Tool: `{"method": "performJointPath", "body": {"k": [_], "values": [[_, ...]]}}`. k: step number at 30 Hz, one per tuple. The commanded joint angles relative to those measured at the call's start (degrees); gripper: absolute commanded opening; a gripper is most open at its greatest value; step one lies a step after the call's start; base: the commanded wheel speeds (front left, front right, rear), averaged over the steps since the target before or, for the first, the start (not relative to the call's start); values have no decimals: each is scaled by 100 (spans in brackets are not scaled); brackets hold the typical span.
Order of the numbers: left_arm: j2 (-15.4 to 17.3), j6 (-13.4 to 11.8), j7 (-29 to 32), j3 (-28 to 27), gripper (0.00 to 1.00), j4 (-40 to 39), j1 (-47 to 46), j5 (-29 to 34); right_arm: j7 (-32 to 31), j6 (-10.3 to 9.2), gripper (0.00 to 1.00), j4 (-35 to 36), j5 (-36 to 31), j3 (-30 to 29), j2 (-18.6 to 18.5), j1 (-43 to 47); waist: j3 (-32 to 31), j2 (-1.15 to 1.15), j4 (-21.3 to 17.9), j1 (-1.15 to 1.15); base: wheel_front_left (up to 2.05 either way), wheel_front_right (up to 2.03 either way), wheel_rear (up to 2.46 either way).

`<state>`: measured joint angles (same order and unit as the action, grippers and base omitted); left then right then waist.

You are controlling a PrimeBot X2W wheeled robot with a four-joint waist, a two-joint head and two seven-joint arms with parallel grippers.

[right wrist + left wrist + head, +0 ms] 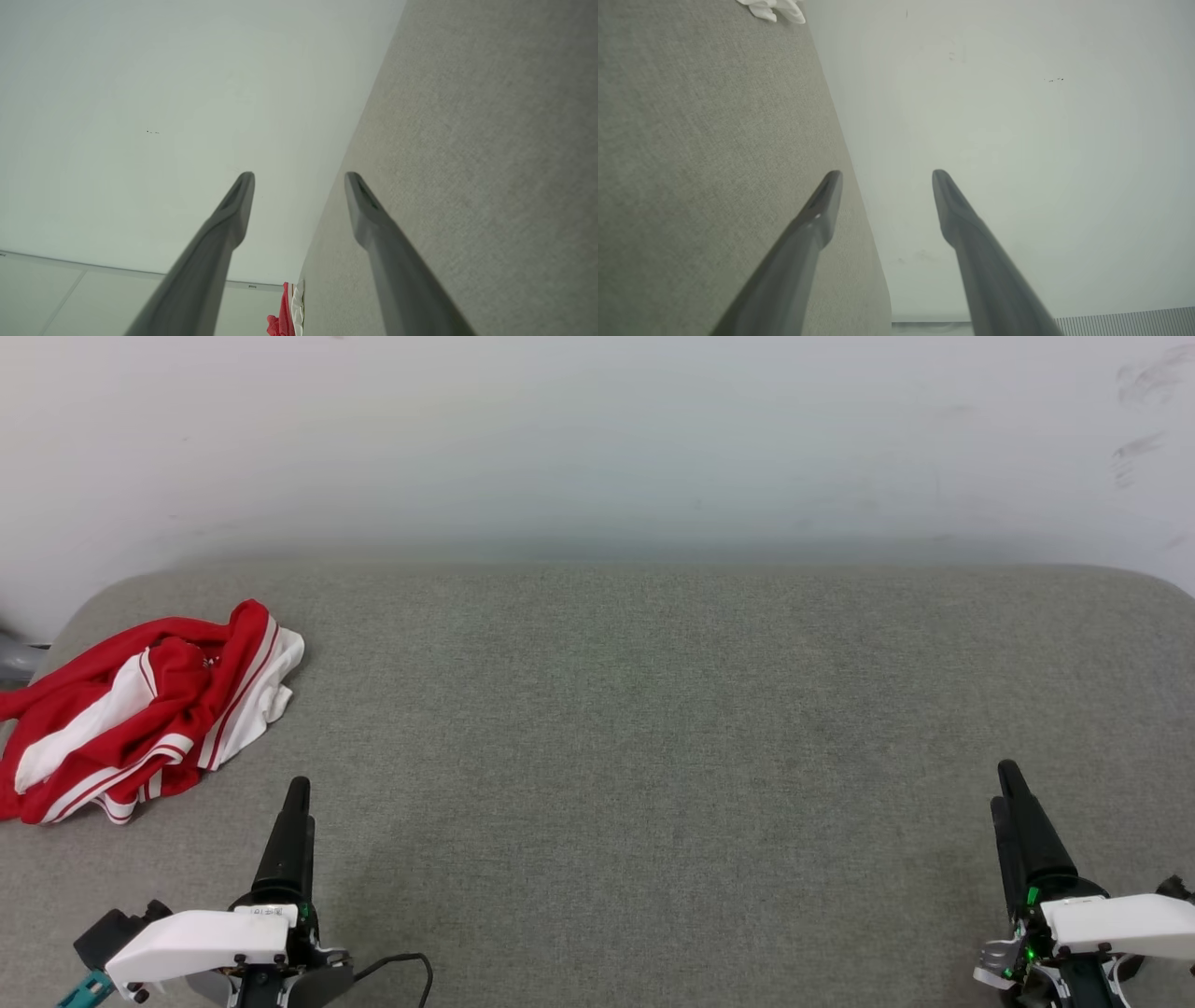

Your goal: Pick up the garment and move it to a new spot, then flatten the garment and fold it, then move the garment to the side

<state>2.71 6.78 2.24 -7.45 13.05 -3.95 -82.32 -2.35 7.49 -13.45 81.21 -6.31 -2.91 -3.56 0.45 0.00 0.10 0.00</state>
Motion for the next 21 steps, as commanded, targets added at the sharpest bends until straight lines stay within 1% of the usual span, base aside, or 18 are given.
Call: {"method": "performJointPath", "body": {"k": [1,6,11,17,21], "values": [[12,-43,-74,-26,100,-198,-129,275,70,0,100,200,-322,1,-1,-100,4,0,1,0,0,0,0],[13,-192,-198,44,100,-437,-117,937,196,0,100,542,-1237,37,-1,-94,19,0,6,0,0,0,0],[13,-414,-314,207,100,-642,-83,1806,312,0,100,802,-2055,138,-1,-59,31,0,10,0,0,0,0],[18,-656,-445,448,100,-758,-30,2735,446,0,100,877,-2869,268,0,30,33,0,15,0,0,0,0],[58,-799,-528,572,100,-793,1,3160,527,0,100,868,-3269,302,0,68,29,0,15,0,0,0,0]]}}
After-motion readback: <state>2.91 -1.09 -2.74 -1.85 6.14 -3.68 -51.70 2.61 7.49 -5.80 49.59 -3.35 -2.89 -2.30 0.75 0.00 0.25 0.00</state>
